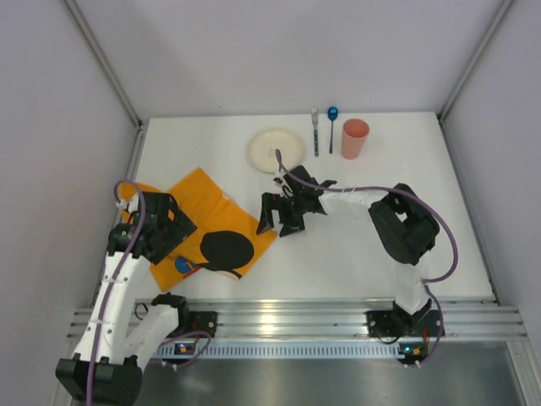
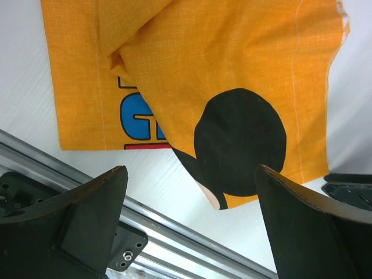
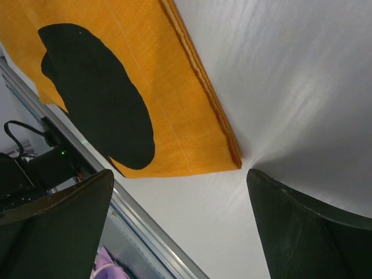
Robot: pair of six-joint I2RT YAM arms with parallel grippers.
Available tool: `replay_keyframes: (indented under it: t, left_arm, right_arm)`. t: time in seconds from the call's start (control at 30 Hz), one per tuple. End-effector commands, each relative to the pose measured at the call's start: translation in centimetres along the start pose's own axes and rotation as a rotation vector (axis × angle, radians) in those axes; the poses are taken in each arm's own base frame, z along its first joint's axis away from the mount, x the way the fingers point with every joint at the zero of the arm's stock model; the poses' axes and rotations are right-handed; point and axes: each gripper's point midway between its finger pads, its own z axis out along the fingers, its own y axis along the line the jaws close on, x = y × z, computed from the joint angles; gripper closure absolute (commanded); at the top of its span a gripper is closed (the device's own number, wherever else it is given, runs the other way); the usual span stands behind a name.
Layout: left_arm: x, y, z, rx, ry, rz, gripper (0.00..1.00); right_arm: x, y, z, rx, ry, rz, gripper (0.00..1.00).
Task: Set the dinner table for one person
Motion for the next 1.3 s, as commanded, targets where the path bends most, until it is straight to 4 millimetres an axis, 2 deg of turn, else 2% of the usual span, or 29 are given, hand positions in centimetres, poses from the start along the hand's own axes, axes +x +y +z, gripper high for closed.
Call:
replay_keyframes:
  t: [0.0,0.1,0.2,0.3,0.33,0.37,0.4,0.47,0.5,0.53,0.57,0.63,0.67,0.7,0.77,0.8,0.87,0.9,0.93,1.0,1.07,1.1,1.2,1.27]
  left_arm:
    - [-0.3,-0.4,-2.5,0.057,-0.008,-0.022,0.04]
    - [-0.2,-0.1,-3.0,0.051,-0.004,-0.021,0.05]
    - [0.3,0.4,-3.2,0.019,0.025,-0.033,0.05]
    - [1.1,0.4,-3.0,0.026,0.057,-0.052,0.06]
    - [1.4,0.4,-2.8,0.031,0.061,-0.060,0.06]
    - [1.5,0.2,-2.6,0.041,0.061,-0.063,0.07]
    - [1.5,0.1,-2.5,0.045,0.061,-0.063,0.07]
    - [1.6,0.1,-2.2,0.039,0.070,-0.060,0.08]
    - [1.7,-0.2,-2.0,0.043,0.079,-0.055,0.09]
    - [1.7,-0.2,-1.9,0.042,0.084,-0.049,0.09]
    - [1.8,-0.3,-1.8,0.039,0.090,-0.047,0.09]
    - [1.9,-0.2,-1.4,0.023,0.101,-0.048,0.09]
    - [2.0,-0.2,-1.2,0.020,0.108,-0.045,0.09]
    - [2.1,-0.2,-0.9,0.014,0.114,-0.041,0.09]
    - [2.2,-0.2,-0.5,0.013,0.115,-0.036,0.09]
    - [2.2,-0.1,-0.3,0.005,0.115,-0.034,0.09]
    - [2.3,0.0,0.0,-0.010,0.121,-0.031,0.10]
    - [2.4,0.1,0.3,-0.023,0.130,-0.028,0.10]
    - [2.7,0.3,0.6,-0.035,0.138,-0.027,0.10]
    - [3.1,0.2,1.3,-0.040,0.159,-0.026,0.10]
    - [4.3,0.1,2.2,-0.028,0.200,-0.032,0.11]
    - [5.4,0.6,3.0,-0.044,0.232,-0.031,0.11]
    - [7.5,0.9,4.4,-0.059,0.298,-0.043,0.11]
    - [8.2,0.6,4.8,-0.046,0.309,-0.018,0.14]
  right_arm:
    - [0.0,2.3,2.0,-0.069,-0.007,-0.021,0.02]
    - [0.7,3.0,3.2,-0.083,0.016,-0.016,0.03]
    - [1.1,3.4,3.8,-0.096,0.025,-0.015,0.08]
    - [1.4,3.1,4.0,-0.093,0.034,-0.013,0.30]
    - [1.5,2.8,4.0,-0.082,0.036,-0.017,0.44]
    - [1.8,2.5,4.0,-0.074,0.040,-0.020,0.51]
    - [1.7,2.4,3.7,-0.069,0.032,-0.032,0.66]
    - [2.1,1.4,3.3,-0.035,0.033,-0.028,0.79]
    - [1.8,1.2,2.5,-0.024,0.015,-0.039,0.96]
    - [2.5,-0.4,2.1,0.034,0.021,-0.021,1.00]
    - [2.5,-1.2,1.4,0.059,0.012,-0.010,1.00]
    - [1.7,-3.1,-1.2,0.125,-0.052,0.028,1.00]
    - [2.9,-4.8,-2.1,0.162,-0.047,0.062,1.00]
    - [1.9,-5.1,-4.4,0.164,-0.108,0.078,1.00]
    - [3.5,-7.4,-6.5,0.230,-0.123,0.116,1.00]
    - [3.4,-7.8,-9.1,0.261,-0.177,0.120,1.00]
    - [4.7,-9.1,-11.2,0.322,-0.201,0.136,1.00]
    - [4.6,-8.6,-13.1,0.320,-0.255,0.126,1.00]
    - [5.6,-9.3,-14.0,0.363,-0.252,0.141,1.00]
    - [6.9,-9.2,-15.7,0.369,-0.282,0.155,1.00]
    - [8.0,-9.4,-16.1,0.369,-0.290,0.171,1.00]
    - [8.0,-9.1,-16.6,0.352,-0.318,0.176,1.00]
    - [8.5,-9.8,-16.7,0.377,-0.314,0.183,1.00]
    - [8.2,-9.8,-17.0,0.393,-0.308,0.173,1.00]
